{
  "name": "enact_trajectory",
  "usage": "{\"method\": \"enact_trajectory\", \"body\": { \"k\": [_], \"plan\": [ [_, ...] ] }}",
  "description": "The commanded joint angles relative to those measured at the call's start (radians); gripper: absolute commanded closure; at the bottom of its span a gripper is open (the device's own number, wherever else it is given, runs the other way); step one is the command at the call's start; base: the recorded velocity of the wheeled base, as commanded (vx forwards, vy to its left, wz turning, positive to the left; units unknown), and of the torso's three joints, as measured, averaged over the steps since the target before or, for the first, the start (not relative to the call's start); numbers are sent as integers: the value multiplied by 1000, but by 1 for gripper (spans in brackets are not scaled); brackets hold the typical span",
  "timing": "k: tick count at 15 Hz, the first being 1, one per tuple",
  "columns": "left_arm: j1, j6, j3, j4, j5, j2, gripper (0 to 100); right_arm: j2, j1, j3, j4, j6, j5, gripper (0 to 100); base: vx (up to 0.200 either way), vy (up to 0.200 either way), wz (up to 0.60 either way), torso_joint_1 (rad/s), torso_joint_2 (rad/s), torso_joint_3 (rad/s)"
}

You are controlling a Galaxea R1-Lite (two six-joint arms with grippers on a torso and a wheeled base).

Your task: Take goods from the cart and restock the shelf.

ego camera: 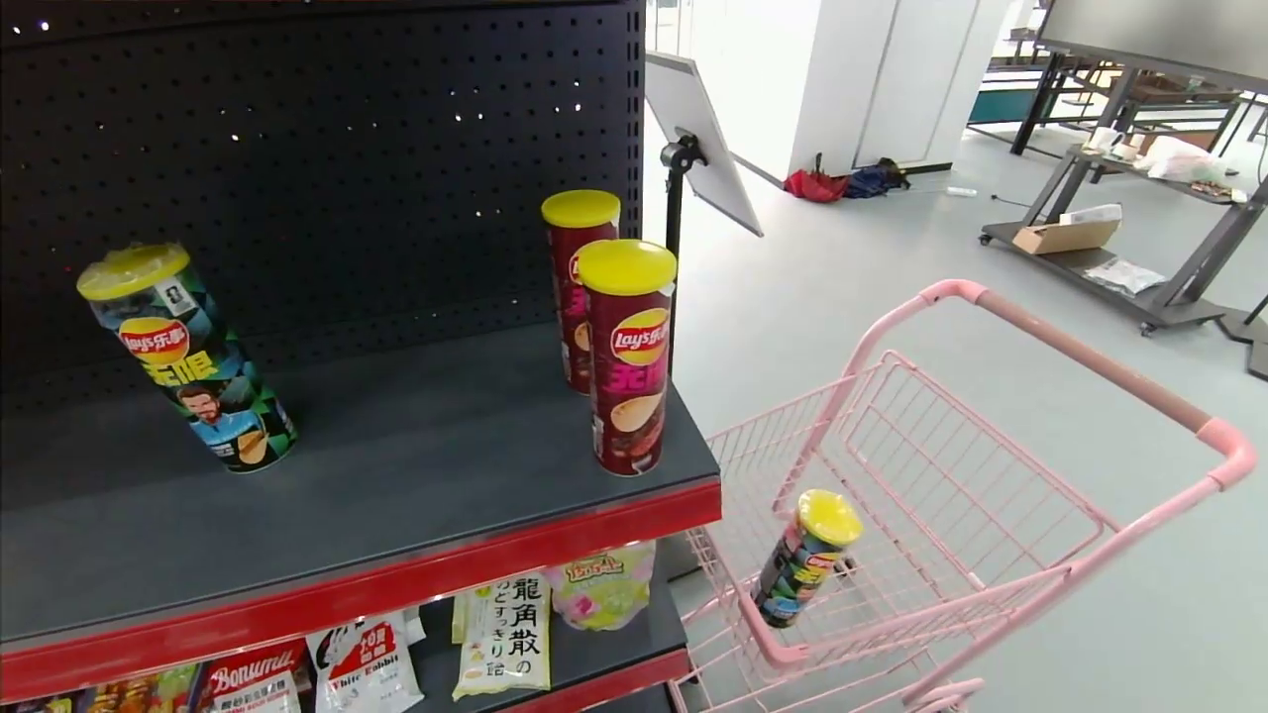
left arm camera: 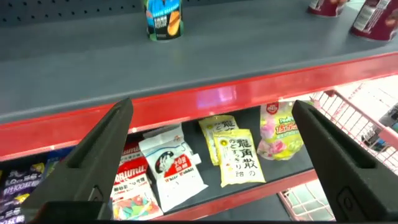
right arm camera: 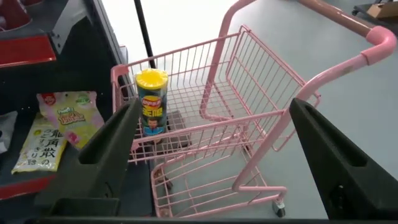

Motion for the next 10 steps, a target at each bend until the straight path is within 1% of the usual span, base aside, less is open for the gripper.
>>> {"method": "enact_trajectory", "body": {
  "k": [1, 10],
  "plan": [
    [0, 0, 0, 0, 0, 1, 0, 0, 0, 0, 0, 0, 0, 0, 0, 0, 0, -129, 349, 193],
    [0, -1, 0, 0, 0, 1, 0, 0, 0, 0, 0, 1, 0, 0, 0, 0, 0, -142, 371, 225]
  ]
}}
